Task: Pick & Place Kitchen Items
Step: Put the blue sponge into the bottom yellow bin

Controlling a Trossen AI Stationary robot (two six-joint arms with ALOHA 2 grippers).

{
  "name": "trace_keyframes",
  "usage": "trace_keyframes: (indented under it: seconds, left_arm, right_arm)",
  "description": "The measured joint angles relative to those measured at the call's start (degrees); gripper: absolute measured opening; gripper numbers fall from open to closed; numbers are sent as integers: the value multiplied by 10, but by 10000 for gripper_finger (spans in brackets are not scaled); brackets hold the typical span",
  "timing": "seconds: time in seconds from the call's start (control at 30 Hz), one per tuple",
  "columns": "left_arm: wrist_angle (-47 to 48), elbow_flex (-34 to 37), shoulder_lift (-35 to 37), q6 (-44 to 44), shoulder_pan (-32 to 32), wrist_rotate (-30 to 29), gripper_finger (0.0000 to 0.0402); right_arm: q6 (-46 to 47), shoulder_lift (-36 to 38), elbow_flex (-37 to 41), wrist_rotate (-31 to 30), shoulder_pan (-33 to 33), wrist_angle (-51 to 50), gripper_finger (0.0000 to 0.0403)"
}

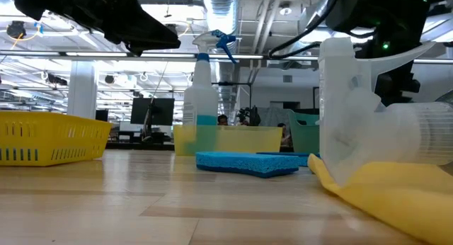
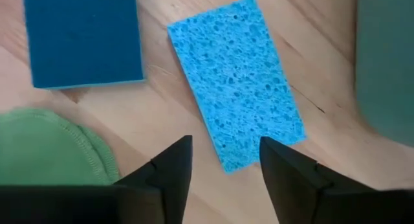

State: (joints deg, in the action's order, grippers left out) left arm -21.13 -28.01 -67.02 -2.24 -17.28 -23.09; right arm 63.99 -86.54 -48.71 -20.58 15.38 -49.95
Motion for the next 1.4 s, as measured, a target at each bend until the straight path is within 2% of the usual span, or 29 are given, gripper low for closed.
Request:
trace_keyframes:
  seconds: [0.4,0.93,1.2,1.4]
  left_arm:
    - [-4,0,0,-2,0,0,104]
    - [-4,0,0,-2,0,0,104]
    - [-4,-1,0,-2,0,0,104]
    - [-4,-1,0,-2,0,0,104]
  right_arm:
    - [1,0,34,11,0,70,126]
    - [-18,-1,54,12,-18,82,123]
    - [-57,-73,51,17,-17,82,123]
    - [-62,-86,40,14,-17,66,111]
